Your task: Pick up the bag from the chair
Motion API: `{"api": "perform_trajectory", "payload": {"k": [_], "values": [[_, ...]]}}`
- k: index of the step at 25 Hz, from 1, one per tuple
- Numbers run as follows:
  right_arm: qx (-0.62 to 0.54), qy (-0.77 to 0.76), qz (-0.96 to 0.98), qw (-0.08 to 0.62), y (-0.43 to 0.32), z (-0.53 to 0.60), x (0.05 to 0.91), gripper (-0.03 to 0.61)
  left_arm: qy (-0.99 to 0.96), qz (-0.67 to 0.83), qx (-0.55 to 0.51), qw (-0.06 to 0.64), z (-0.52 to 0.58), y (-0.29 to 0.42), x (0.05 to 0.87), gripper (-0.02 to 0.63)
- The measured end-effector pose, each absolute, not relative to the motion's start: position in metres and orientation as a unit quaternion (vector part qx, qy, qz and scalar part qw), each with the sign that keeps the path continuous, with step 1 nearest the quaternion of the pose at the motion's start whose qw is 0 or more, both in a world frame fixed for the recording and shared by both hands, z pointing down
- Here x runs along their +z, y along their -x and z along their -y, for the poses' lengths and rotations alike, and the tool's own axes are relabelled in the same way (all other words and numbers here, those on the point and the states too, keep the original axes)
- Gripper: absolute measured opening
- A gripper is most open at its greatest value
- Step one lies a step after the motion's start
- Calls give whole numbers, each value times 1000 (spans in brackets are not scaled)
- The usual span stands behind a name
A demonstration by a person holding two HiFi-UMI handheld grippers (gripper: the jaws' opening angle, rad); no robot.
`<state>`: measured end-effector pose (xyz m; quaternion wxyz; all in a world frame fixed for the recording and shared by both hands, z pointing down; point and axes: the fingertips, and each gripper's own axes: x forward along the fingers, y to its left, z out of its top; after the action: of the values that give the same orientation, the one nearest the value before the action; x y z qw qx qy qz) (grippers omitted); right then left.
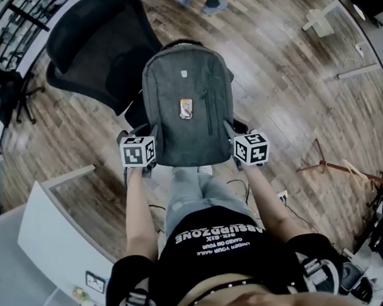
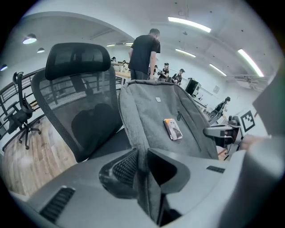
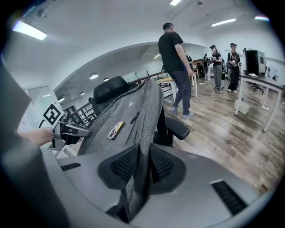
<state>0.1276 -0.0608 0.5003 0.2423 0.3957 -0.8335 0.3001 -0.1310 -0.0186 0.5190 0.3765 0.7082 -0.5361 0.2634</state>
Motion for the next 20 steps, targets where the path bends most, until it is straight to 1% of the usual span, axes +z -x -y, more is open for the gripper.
{"api": "perform_trajectory", "payload": {"k": [20], "values": [[254,-371,872,194,-157,6,409,74,-724,570,213,324,-51,96,424,81]]}}
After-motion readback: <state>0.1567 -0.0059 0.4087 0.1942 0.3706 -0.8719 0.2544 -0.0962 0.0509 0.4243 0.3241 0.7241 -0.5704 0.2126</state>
